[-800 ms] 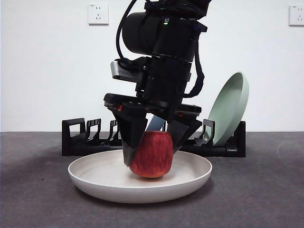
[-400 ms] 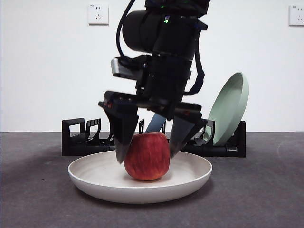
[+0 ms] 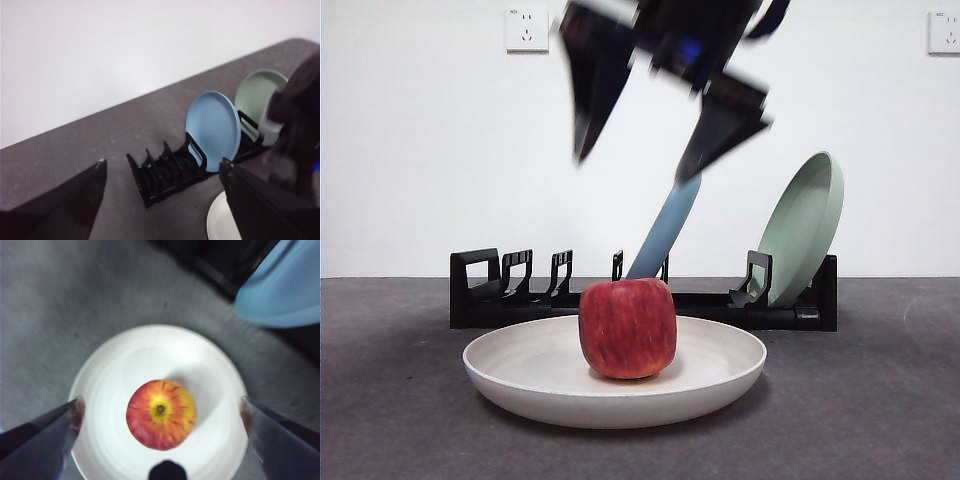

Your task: Take the yellow plate from the plate rack,put the plate on the table,take the apple from the table,put the apple in the plate

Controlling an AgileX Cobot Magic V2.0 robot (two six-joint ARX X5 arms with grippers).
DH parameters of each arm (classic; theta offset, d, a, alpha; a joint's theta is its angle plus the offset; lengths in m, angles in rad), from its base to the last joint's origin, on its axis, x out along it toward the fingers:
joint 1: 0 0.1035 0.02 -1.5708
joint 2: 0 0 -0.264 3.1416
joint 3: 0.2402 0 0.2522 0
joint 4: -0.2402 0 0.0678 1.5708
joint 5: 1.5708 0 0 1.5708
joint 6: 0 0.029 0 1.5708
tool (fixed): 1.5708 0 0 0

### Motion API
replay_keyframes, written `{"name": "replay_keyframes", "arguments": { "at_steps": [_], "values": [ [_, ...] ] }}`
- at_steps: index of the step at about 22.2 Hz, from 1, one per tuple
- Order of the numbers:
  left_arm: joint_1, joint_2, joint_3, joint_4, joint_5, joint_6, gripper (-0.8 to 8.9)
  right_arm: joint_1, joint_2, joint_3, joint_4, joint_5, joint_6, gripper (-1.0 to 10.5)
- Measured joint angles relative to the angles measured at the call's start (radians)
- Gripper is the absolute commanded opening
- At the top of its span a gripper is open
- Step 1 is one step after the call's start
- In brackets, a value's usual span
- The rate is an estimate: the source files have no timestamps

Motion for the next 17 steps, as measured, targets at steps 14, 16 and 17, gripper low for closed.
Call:
{"name": "replay_keyframes", "arguments": {
  "at_steps": [14, 16, 17],
  "values": [
    [0.114, 0.252, -0.001, 0.112, 0.292, 0.185, -0.09, -0.247, -0.351, 0.0, -0.113, 0.024, -0.071, -0.2],
    [0.186, 0.245, -0.008, 0.142, 0.372, 0.2, -0.09, -0.294, -0.408, -0.016, -0.083, 0.023, -0.076, -0.2],
    [0.222, 0.235, -0.025, 0.156, 0.389, 0.202, -0.09, -0.313, -0.445, -0.04, -0.056, 0.023, -0.076, -0.2]
  ]
}}
